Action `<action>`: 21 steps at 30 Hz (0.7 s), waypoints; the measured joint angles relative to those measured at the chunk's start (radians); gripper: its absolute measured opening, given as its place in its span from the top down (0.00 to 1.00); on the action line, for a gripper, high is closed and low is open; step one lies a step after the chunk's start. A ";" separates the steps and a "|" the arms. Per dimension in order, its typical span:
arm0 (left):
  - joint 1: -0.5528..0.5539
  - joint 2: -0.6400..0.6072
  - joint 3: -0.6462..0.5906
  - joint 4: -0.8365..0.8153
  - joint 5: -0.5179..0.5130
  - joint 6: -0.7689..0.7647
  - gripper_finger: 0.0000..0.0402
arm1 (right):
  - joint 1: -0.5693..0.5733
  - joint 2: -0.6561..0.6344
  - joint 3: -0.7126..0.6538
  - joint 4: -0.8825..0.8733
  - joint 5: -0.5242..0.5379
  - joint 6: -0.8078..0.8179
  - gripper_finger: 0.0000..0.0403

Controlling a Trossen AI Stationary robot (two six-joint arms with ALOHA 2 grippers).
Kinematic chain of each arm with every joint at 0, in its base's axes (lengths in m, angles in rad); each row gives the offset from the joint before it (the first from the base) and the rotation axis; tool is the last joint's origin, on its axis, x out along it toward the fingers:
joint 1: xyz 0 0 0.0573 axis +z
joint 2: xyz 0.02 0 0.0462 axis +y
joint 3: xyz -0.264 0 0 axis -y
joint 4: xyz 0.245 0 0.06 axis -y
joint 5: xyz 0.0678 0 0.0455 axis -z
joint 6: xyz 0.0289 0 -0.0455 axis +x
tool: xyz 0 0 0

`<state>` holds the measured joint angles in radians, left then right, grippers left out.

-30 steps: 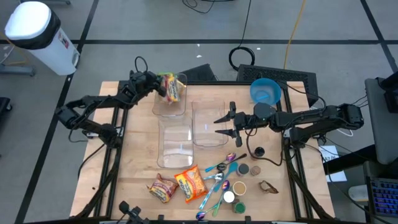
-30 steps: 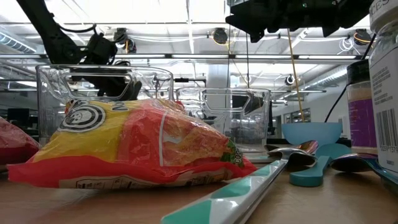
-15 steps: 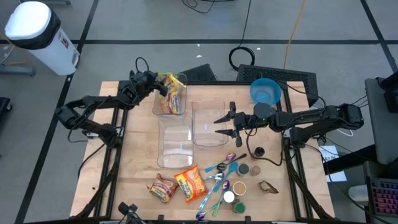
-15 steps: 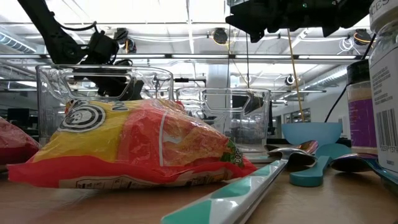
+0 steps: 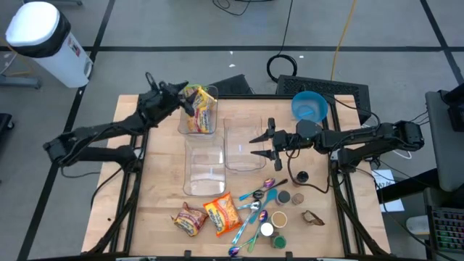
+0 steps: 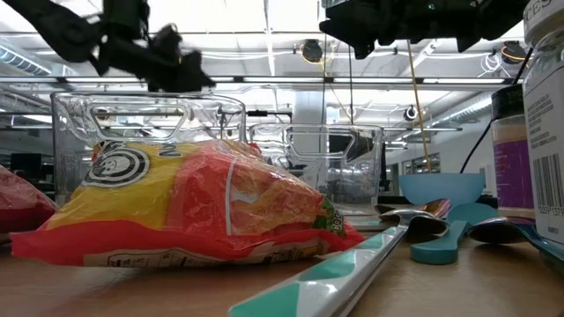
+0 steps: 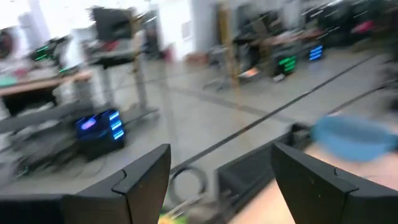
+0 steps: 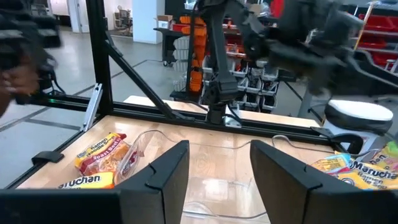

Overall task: Pick & Place Food Item
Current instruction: Put the red noodle pack into the top transparent bin

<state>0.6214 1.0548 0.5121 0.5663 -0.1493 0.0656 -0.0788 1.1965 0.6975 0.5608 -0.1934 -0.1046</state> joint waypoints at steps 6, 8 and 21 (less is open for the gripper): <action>-0.115 -0.138 0.000 -0.054 0.181 -0.077 0.30 | 0.002 0.000 0.000 0.003 0.013 -0.001 0.53; -0.155 -0.182 0.000 -0.079 0.279 -0.135 0.30 | 0.002 0.000 0.000 0.000 0.010 0.029 0.52; -0.861 -0.269 0.323 -1.005 0.055 -0.523 0.30 | 0.111 -0.005 0.000 0.002 0.010 0.048 0.51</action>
<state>-0.2399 0.7862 0.8352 -0.4386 -0.0946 -0.4574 0.0321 1.1913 0.6975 0.5625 -0.1833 -0.0567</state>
